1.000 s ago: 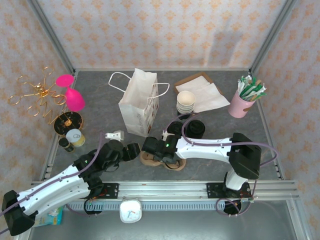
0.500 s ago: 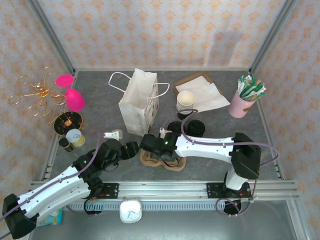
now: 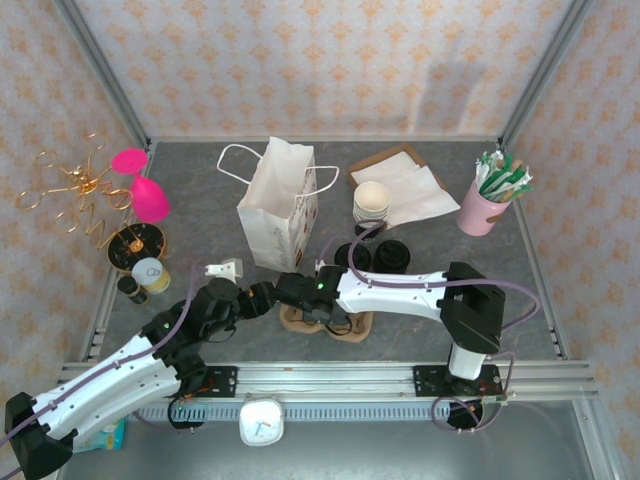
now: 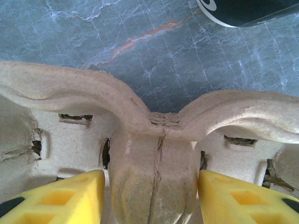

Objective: Pack the takeout coffee

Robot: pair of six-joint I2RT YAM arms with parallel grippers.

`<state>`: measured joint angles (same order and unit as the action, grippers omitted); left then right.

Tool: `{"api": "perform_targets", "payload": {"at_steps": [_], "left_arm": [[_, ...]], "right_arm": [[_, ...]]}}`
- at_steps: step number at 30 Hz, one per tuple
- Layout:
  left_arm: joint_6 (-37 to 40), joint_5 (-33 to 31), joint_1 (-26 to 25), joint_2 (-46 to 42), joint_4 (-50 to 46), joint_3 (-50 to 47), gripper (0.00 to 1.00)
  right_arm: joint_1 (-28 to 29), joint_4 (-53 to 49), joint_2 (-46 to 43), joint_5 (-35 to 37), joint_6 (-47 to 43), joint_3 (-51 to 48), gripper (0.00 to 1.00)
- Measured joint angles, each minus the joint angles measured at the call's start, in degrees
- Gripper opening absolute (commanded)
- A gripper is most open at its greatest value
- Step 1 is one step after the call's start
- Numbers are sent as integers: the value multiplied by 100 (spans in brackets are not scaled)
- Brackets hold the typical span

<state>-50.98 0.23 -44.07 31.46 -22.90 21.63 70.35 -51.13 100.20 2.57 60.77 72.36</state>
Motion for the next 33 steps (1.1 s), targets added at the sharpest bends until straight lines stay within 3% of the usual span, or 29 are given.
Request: {"api": "perform_targets", "payload": {"at_steps": [33], "left_arm": [[0, 85, 0, 4, 2, 0, 73]], "right_arm": [[-44, -160, 2, -20, -48, 151, 45]]}}
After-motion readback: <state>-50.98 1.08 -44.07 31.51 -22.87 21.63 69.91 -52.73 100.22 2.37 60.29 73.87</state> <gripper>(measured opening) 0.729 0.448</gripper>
